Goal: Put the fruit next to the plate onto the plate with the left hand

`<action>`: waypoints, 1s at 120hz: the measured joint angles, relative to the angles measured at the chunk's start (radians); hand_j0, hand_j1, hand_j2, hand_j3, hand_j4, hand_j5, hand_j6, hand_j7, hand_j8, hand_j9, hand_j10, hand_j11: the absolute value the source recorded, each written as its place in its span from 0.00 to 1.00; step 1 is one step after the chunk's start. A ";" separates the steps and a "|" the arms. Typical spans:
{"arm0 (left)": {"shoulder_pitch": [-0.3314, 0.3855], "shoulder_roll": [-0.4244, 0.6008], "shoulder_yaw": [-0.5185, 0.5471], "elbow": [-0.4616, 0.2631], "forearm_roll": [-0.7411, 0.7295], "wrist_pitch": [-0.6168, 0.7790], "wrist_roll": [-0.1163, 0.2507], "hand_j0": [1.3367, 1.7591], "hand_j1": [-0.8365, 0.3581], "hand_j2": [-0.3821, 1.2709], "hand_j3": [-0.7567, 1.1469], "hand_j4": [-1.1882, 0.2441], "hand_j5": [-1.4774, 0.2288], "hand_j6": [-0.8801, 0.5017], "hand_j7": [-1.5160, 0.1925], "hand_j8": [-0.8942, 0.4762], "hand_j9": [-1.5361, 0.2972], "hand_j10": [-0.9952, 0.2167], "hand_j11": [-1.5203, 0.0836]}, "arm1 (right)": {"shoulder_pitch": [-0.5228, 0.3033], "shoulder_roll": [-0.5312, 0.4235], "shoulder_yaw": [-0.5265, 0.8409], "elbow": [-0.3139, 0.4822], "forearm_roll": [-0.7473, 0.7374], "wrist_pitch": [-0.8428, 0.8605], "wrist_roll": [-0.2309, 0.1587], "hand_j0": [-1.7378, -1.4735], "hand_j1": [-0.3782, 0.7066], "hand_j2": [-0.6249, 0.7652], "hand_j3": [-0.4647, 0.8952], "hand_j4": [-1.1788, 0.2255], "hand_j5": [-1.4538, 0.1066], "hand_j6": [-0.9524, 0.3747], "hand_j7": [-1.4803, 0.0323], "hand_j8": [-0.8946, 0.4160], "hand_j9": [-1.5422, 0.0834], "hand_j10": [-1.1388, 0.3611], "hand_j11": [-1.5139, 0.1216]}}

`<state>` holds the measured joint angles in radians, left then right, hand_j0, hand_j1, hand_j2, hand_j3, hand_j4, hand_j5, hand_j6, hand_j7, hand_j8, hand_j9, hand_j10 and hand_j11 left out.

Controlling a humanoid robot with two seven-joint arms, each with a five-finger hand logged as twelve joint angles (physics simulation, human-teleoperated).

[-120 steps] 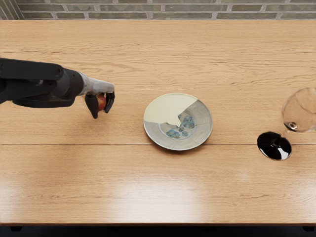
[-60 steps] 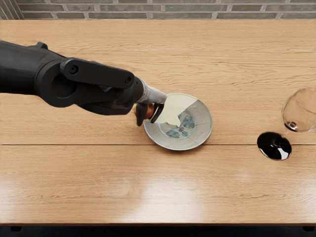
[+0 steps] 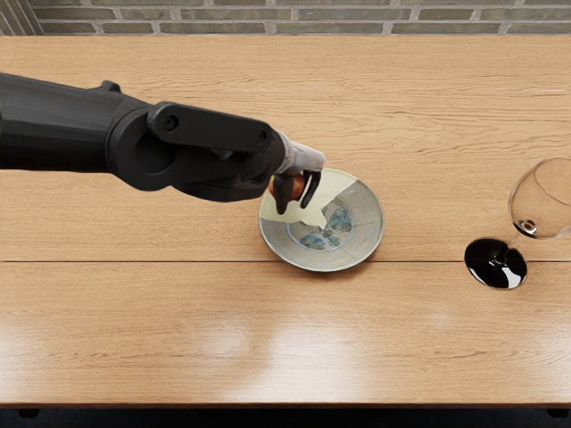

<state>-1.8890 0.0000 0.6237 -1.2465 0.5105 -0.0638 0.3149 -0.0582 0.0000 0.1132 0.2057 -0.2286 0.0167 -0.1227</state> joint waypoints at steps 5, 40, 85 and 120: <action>0.008 0.000 -0.006 0.001 0.000 -0.001 0.000 0.68 0.38 0.37 0.40 0.18 0.28 0.25 0.24 0.38 0.20 0.42 0.15 | 0.000 0.000 0.000 0.000 0.000 0.000 0.000 0.30 0.06 0.44 0.34 0.82 0.90 0.69 0.95 0.66 0.92 0.74 0.90; 0.042 0.000 -0.034 0.003 -0.001 -0.005 0.002 0.68 0.38 0.37 0.40 0.18 0.29 0.25 0.24 0.38 0.20 0.42 0.15 | 0.000 0.000 0.000 0.000 0.000 0.000 0.000 0.30 0.06 0.44 0.34 0.82 0.90 0.69 0.95 0.66 0.92 0.74 0.90; 0.078 0.000 -0.090 0.006 -0.046 -0.002 -0.004 0.74 0.51 0.31 0.40 0.42 0.46 0.26 0.47 0.34 0.43 0.43 0.47 | 0.000 0.000 0.000 0.000 0.000 0.000 0.000 0.30 0.06 0.44 0.34 0.82 0.90 0.69 0.95 0.66 0.92 0.74 0.90; 0.100 0.000 -0.164 0.001 -0.055 -0.009 -0.010 0.76 0.67 0.28 0.40 0.59 0.61 0.40 0.63 0.43 0.60 0.56 0.67 | 0.000 0.000 0.000 0.000 0.000 0.000 0.000 0.30 0.06 0.44 0.34 0.82 0.90 0.69 0.95 0.66 0.92 0.74 0.90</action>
<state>-1.7894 0.0000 0.4599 -1.2459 0.4551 -0.0727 0.3048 -0.0583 0.0000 0.1135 0.2059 -0.2286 0.0168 -0.1227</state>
